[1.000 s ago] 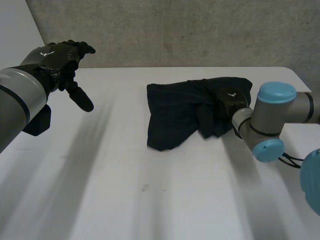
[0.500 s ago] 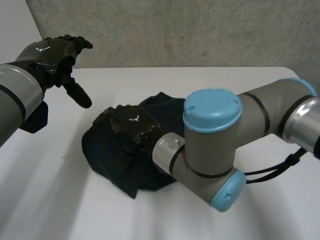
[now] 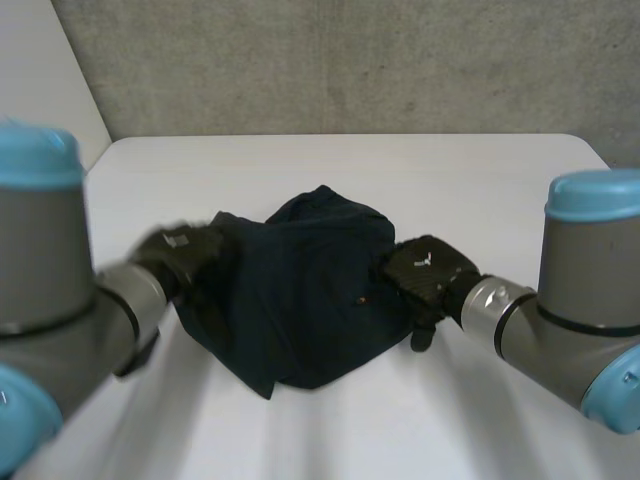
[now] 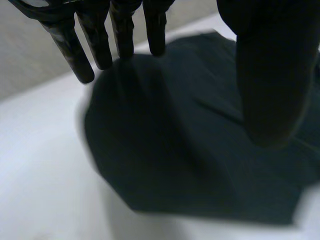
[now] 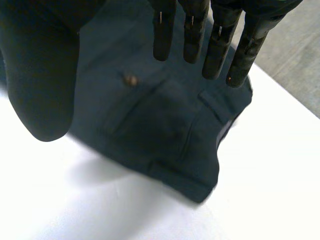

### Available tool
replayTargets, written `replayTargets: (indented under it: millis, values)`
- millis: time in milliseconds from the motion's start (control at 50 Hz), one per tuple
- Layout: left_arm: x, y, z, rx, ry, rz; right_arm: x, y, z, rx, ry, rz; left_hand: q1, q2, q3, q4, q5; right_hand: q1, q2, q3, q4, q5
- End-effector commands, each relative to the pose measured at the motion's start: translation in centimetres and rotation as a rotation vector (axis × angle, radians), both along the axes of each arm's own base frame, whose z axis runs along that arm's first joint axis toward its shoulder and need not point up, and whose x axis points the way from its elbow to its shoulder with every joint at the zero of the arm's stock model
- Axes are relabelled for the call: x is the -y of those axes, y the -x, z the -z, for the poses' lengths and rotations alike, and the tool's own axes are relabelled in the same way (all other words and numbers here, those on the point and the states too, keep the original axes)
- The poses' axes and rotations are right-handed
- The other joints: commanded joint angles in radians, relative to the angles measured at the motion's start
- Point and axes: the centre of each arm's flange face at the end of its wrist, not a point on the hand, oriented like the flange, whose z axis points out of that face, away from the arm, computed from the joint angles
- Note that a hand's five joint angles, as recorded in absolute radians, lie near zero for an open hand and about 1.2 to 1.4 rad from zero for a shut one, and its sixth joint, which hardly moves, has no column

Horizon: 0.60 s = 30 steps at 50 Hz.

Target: Fold the shorts.

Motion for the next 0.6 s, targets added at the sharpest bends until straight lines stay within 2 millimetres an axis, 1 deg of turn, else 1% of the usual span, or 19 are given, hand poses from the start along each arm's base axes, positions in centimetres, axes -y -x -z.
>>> replayTargets:
  millis: [20, 40, 120, 160, 220, 260, 280, 300, 320, 400, 460, 480, 500, 520, 540, 580, 600]
  values:
    - [-4.6, 0.6, 5.1, -0.047, -0.185, 0.021, 1.8, 0.5, 4.1, -0.097, 0.105, -0.045, 0.185, 0.191, 0.191, 0.192, 0.182, 0.191, 0.149, 0.137, 0.139, 0.151]
    - [-4.3, 0.9, 5.9, -0.063, -0.184, 0.014, 2.1, 0.4, 4.3, -0.095, 0.114, -0.042, 0.179, 0.185, 0.185, 0.186, 0.177, 0.215, 0.172, 0.161, 0.163, 0.174]
    - [-3.4, 2.0, 7.4, -0.084, -0.157, 0.016, 3.8, 0.3, 5.4, -0.083, 0.151, -0.025, 0.179, 0.185, 0.185, 0.186, 0.176, 0.294, 0.252, 0.24, 0.242, 0.254]
    - [-2.9, 2.2, 7.6, -0.086, -0.143, 0.004, 4.5, 0.1, 6.2, -0.082, 0.158, -0.022, 0.179, 0.185, 0.185, 0.186, 0.176, 0.384, 0.342, 0.33, 0.333, 0.344]
    - [-1.9, 2.5, 8.4, -0.067, -0.122, -0.035, 5.1, 0.0, 6.6, -0.075, 0.155, -0.019, 0.179, 0.185, 0.185, 0.186, 0.176, 0.482, 0.439, 0.428, 0.43, 0.441]
    - [-1.2, 2.6, 8.9, -0.043, -0.112, -0.07, 5.5, -0.1, 7.2, -0.078, 0.15, -0.018, 0.165, 0.17, 0.171, 0.172, 0.162, 0.631, 0.589, 0.577, 0.579, 0.591]
    - [-1.0, 2.6, 9.1, -0.037, -0.11, -0.077, 5.7, -0.2, 7.3, -0.077, 0.151, -0.017, 0.164, 0.17, 0.171, 0.172, 0.162, 0.745, 0.703, 0.691, 0.693, 0.705]
    - [-0.8, 2.7, 9.1, -0.036, -0.104, -0.084, 6.0, -0.3, 7.4, -0.069, 0.151, -0.012, 0.164, 0.17, 0.171, 0.172, 0.162, 1.048, 1.006, 0.994, 0.997, 1.008]
    - [-0.7, 2.8, 9.3, -0.033, -0.102, -0.089, 6.1, -0.4, 7.4, -0.065, 0.153, -0.012, 0.164, 0.17, 0.171, 0.172, 0.162, 1.079, 1.037, 1.025, 1.028, 1.039]
    - [0.3, 3.3, 9.8, -0.035, -0.092, -0.099, 6.4, -0.5, 6.9, -0.052, 0.166, -0.001, 0.182, 0.188, 0.188, 0.189, 0.179, 1.08, 1.038, 1.026, 1.028, 1.039]
    - [1.4, 3.9, 11.1, -0.033, -0.087, -0.107, 6.1, -0.5, 6.2, -0.035, 0.151, 0.018, 0.235, 0.24, 0.241, 0.242, 0.232, 1.08, 1.038, 1.026, 1.028, 1.039]
    - [1.6, 4.1, 11.4, -0.03, -0.088, -0.109, 5.9, -0.5, 6.0, -0.026, 0.145, 0.021, 0.302, 0.308, 0.308, 0.309, 0.299, 1.08, 1.038, 1.026, 1.028, 1.039]
    - [1.9, 4.3, 11.7, -0.028, -0.085, -0.113, 5.9, -0.5, 5.5, -0.015, 0.144, 0.026, 0.517, 0.523, 0.524, 0.525, 0.515, 1.08, 1.038, 1.026, 1.028, 1.039]
    - [2.1, 4.4, 11.8, -0.03, -0.08, -0.115, 5.7, -0.4, 5.1, -0.004, 0.137, 0.033, 0.656, 0.662, 0.662, 0.663, 0.654, 1.08, 1.038, 1.026, 1.028, 1.039]
    - [2.2, 4.5, 11.7, -0.03, -0.073, -0.122, 5.5, -0.2, 4.2, 0.013, 0.13, 0.045, 0.8, 0.806, 0.806, 0.807, 0.797, 1.08, 1.038, 1.026, 1.028, 1.039]
    - [2.5, 4.4, 11.2, -0.03, -0.048, -0.149, 5.2, 0.1, 3.4, 0.022, 0.123, 0.053, 1.149, 1.155, 1.155, 1.156, 1.146, 1.08, 1.038, 1.026, 1.028, 1.039]
    - [2.6, 4.3, 10.7, -0.033, -0.036, -0.156, 5.0, 0.2, 3.0, 0.025, 0.12, 0.058, 1.15, 1.156, 1.157, 1.158, 1.148, 1.08, 1.038, 1.026, 1.028, 1.039]
